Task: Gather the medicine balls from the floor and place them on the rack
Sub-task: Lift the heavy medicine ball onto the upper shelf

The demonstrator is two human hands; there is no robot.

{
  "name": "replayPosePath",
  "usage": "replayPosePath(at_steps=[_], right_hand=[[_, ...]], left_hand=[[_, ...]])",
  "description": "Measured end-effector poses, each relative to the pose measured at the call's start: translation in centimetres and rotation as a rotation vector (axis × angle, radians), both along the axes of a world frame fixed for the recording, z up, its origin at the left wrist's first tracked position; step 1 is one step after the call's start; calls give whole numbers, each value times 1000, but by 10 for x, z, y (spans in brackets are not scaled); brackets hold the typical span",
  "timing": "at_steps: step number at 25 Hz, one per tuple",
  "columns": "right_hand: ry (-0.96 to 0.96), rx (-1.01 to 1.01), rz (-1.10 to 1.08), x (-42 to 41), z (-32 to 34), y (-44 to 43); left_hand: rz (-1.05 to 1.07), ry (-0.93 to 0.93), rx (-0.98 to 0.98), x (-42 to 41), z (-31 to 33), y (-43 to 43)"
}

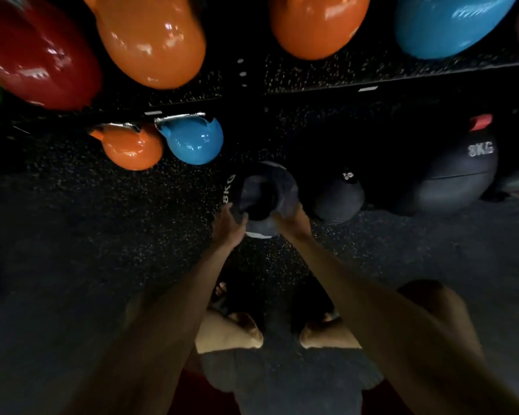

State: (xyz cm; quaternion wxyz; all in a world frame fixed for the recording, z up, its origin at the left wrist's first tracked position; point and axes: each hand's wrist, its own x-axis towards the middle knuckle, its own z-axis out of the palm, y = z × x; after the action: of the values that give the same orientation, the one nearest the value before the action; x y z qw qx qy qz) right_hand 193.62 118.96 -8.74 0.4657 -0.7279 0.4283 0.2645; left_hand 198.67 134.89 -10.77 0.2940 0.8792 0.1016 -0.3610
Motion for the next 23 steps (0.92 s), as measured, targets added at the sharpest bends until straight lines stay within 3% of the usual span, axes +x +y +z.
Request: replayPosePath(at_steps=[3, 7, 13, 16, 23], right_hand=[[-51, -38, -141, 32, -78, 7], [-78, -124, -317, 52, -128, 14], [-230, -278, -359, 48, -169, 14], [-280, -277, -381, 48, -175, 10], [-368, -262, -335, 38, -170, 6]], left_hand=[[128, -52, -37, 32, -76, 7], [375, -79, -244, 63, -145, 8], [635, 215, -564, 89, -218, 24], [677, 223, -596, 95, -256, 29], [827, 82, -551, 59, -212, 15]])
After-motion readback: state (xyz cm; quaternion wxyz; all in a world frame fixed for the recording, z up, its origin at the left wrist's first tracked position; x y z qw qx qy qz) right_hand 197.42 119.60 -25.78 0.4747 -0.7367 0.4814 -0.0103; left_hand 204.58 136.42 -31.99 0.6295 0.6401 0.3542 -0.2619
